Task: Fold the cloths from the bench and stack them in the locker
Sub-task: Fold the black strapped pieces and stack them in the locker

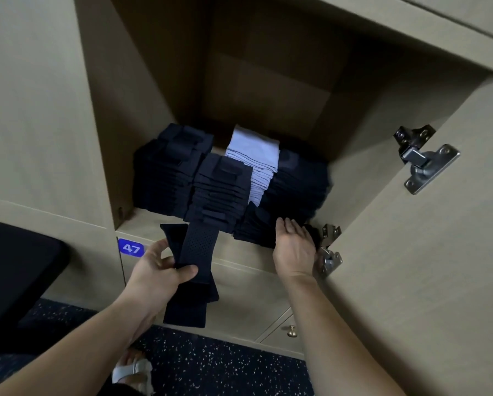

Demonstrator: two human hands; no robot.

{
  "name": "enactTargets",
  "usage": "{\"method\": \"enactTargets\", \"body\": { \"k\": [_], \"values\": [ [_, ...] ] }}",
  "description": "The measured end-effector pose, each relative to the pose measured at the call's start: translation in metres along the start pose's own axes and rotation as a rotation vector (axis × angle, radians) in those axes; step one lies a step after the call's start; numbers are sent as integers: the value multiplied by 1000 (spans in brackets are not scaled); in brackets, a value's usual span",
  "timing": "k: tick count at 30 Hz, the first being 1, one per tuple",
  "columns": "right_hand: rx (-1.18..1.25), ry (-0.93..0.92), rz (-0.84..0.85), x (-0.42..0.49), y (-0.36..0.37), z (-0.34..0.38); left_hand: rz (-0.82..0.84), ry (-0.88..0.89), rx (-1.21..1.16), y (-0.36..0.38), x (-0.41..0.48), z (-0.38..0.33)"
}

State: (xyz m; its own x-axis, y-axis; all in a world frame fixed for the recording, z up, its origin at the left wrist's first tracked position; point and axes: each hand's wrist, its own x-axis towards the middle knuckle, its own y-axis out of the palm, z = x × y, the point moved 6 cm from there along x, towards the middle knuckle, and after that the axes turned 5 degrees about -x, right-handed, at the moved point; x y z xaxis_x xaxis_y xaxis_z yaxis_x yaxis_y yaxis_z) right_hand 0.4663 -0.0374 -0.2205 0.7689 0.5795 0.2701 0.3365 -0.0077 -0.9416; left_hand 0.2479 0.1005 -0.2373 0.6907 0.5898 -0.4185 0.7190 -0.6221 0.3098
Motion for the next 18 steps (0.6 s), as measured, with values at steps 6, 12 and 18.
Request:
{"method": "enactTargets", "body": {
  "k": [6, 12, 18],
  "values": [
    [63, -18, -12, -8, 1, 2, -7, 7, -35, 3, -8, -9],
    [281, -26, -226, -21, -54, 5, -33, 3, -52, 4, -15, -13],
    [1161, 169, 255, -69, -101, 42, -35, 21, -71, 8, -36, -22]
  ]
}}
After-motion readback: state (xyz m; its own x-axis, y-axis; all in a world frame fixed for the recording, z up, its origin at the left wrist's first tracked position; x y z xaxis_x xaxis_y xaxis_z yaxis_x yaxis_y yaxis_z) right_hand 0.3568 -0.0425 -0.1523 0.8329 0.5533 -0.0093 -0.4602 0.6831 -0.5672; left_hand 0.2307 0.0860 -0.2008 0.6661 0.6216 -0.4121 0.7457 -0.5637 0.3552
